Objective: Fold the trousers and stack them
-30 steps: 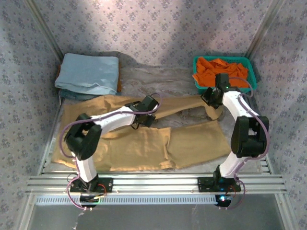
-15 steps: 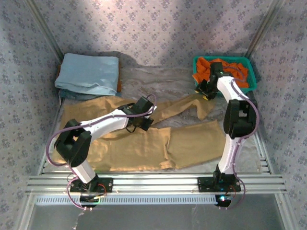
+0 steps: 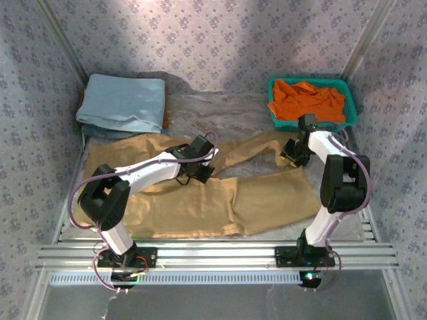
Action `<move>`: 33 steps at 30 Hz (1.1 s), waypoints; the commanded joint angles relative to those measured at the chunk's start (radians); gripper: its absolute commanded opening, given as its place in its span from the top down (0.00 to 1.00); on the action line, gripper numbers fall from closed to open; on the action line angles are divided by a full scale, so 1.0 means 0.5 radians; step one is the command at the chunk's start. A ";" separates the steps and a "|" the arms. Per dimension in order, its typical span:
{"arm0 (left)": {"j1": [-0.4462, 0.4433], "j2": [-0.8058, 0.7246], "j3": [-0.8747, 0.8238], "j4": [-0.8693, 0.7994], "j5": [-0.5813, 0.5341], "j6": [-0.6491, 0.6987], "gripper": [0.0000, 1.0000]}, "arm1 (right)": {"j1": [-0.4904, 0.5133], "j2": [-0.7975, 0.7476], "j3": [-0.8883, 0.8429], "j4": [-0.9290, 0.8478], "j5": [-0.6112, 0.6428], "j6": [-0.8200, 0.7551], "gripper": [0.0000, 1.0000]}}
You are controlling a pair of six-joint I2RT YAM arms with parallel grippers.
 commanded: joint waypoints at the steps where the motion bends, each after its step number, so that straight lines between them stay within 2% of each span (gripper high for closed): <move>1: 0.004 0.000 0.035 -0.011 0.019 -0.032 1.00 | 0.031 0.123 0.092 -0.005 0.067 -0.096 0.56; 4: 0.005 0.006 0.048 -0.011 0.020 -0.035 1.00 | 0.033 0.219 0.110 -0.009 0.085 -0.107 0.55; 5: 0.006 0.009 0.052 -0.008 0.017 -0.035 1.00 | 0.028 0.241 0.109 -0.002 0.084 -0.108 0.59; 6: 0.005 0.009 0.055 -0.009 0.014 -0.035 1.00 | 0.022 0.252 0.105 0.006 0.082 -0.112 0.65; 8: 0.005 0.010 0.067 -0.014 0.010 -0.035 1.00 | 0.010 0.233 0.088 0.017 0.113 -0.108 0.84; 9: 0.004 0.009 0.072 -0.013 0.013 -0.037 1.00 | 0.001 0.207 0.073 0.028 0.124 -0.108 0.89; 11: 0.005 0.004 0.083 -0.020 0.015 -0.036 1.00 | -0.034 0.126 0.047 0.041 0.139 -0.097 0.97; 13: 0.005 0.001 0.100 -0.034 0.027 -0.041 1.00 | -0.073 0.044 0.050 0.013 0.149 -0.097 1.00; 18: 0.004 -0.041 0.110 -0.009 0.121 -0.098 1.00 | -0.235 -0.182 0.098 -0.087 0.198 -0.117 1.00; 26: -0.019 -0.050 0.082 0.027 0.262 -0.160 1.00 | -0.644 -0.295 0.060 -0.115 0.054 -0.115 1.00; 29: -0.047 -0.009 0.078 0.015 0.348 -0.150 1.00 | -0.688 -0.263 0.040 -0.110 0.021 -0.111 0.87; 30: -0.065 0.018 0.089 -0.013 0.373 -0.146 0.84 | -0.686 -0.252 0.031 -0.113 0.013 -0.107 0.75; 31: -0.076 0.034 0.097 -0.037 0.371 -0.149 0.61 | -0.680 -0.254 0.028 -0.115 0.004 -0.099 0.63; 32: -0.081 0.038 0.095 -0.065 0.372 -0.146 0.43 | -0.669 -0.275 0.028 -0.117 0.010 -0.090 0.57; 33: -0.084 0.017 0.080 -0.074 0.368 -0.143 0.32 | -0.646 -0.313 -0.049 -0.109 0.029 -0.092 0.55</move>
